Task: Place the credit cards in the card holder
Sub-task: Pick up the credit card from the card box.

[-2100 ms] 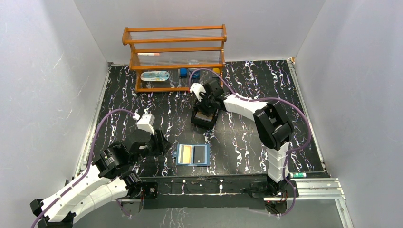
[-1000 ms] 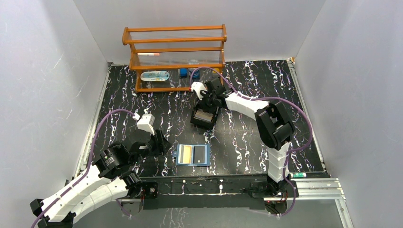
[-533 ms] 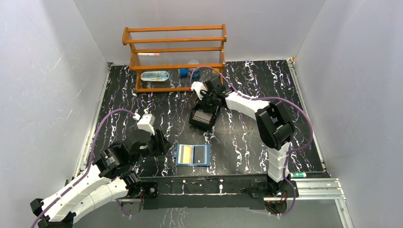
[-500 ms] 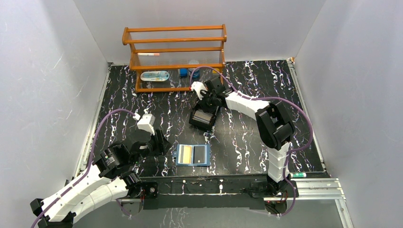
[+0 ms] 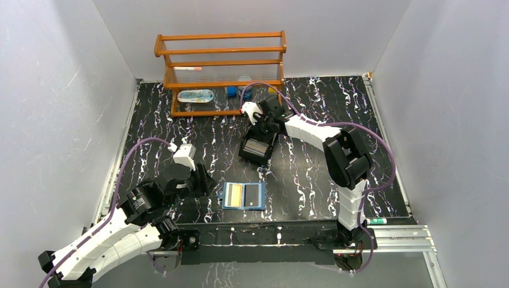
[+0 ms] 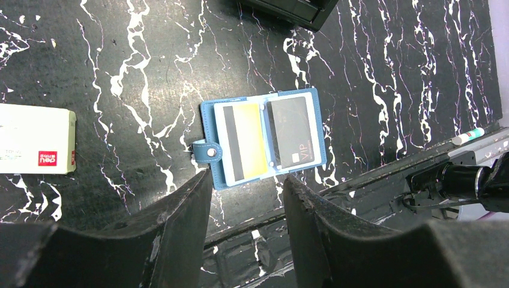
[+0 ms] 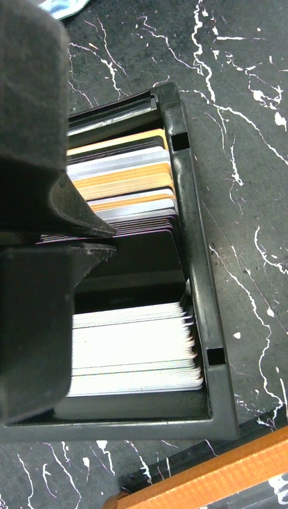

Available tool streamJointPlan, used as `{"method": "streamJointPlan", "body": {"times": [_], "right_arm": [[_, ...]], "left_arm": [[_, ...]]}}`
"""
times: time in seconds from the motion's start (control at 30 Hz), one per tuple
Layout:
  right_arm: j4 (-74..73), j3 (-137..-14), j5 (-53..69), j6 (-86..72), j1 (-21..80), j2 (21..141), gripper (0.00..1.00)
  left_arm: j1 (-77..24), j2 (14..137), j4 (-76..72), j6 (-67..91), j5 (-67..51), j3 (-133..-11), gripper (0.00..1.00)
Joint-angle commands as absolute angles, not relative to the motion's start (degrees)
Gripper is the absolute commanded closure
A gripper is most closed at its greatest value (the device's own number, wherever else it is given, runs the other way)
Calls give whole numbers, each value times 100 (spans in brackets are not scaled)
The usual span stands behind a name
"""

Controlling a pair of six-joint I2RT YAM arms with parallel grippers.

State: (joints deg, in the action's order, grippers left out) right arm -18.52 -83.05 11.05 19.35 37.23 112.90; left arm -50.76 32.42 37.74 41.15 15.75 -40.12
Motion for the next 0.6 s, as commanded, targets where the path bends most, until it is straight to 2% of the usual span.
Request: {"method": "streamJointPlan", "body": {"times": [0.0,0.1,0.2,0.57], "right_arm": [[-1901,-8464,1339,1736,3725,11290,92],[-1866,-8459,1249,1686,3726,11320,92],[-1750,-8424,1118,1644,3724,11287,100],[-1876,-8393,813,1494,3732,10890,100]], "left_arm": [[-5094,3199,3736,4096,1661,-4000,54],[-5095,3199,3737,4096,1661,-4006,54],[-5091,3202,3732,4087,1662,-4009,54],[-5090,3285,3697,4113,1615,-4027,53]]}}
